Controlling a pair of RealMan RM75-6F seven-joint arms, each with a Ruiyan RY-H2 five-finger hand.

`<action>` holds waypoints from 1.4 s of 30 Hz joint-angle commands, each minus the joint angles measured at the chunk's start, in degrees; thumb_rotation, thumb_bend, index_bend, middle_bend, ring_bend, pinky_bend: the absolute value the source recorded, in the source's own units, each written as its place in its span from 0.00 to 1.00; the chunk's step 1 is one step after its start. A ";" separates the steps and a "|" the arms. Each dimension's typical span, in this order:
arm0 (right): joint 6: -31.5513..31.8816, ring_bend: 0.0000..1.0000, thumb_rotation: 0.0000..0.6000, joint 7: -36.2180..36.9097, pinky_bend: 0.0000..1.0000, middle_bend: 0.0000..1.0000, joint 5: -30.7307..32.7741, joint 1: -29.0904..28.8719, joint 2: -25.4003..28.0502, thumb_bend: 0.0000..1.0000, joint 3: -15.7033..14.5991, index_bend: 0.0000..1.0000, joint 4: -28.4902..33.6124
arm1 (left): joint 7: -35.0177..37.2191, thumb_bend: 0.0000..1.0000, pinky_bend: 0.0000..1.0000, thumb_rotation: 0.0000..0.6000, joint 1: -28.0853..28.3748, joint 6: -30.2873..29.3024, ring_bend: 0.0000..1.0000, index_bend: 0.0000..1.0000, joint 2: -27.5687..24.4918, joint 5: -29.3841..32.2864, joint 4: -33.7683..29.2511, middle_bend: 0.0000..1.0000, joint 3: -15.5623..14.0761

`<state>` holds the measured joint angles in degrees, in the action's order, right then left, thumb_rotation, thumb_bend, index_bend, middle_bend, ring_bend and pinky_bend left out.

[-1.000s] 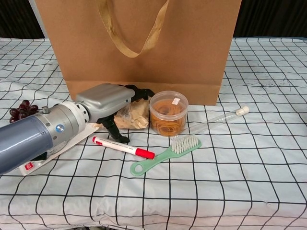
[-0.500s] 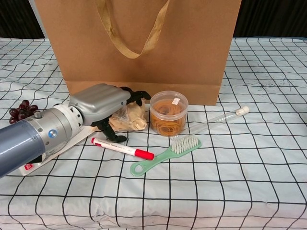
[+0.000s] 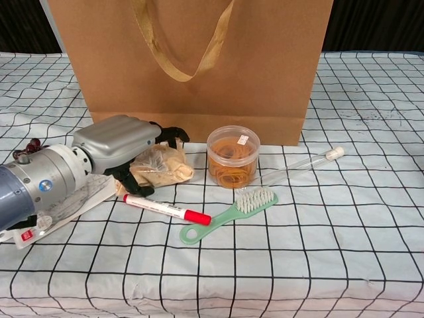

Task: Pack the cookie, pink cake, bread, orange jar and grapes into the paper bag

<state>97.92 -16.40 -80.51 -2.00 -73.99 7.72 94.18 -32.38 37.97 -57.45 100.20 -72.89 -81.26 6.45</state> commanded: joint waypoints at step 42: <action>-2.20 0.21 1.00 1.01 0.23 0.14 -0.01 0.87 -0.39 0.22 1.37 0.14 -0.66 | 0.30 0.37 0.46 1.00 0.22 -11.83 0.38 0.37 -16.44 -17.26 -27.33 0.51 1.38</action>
<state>95.72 -15.38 -80.51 -1.13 -74.39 9.09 93.52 -30.83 37.63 -68.73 85.07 -89.21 -106.57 6.49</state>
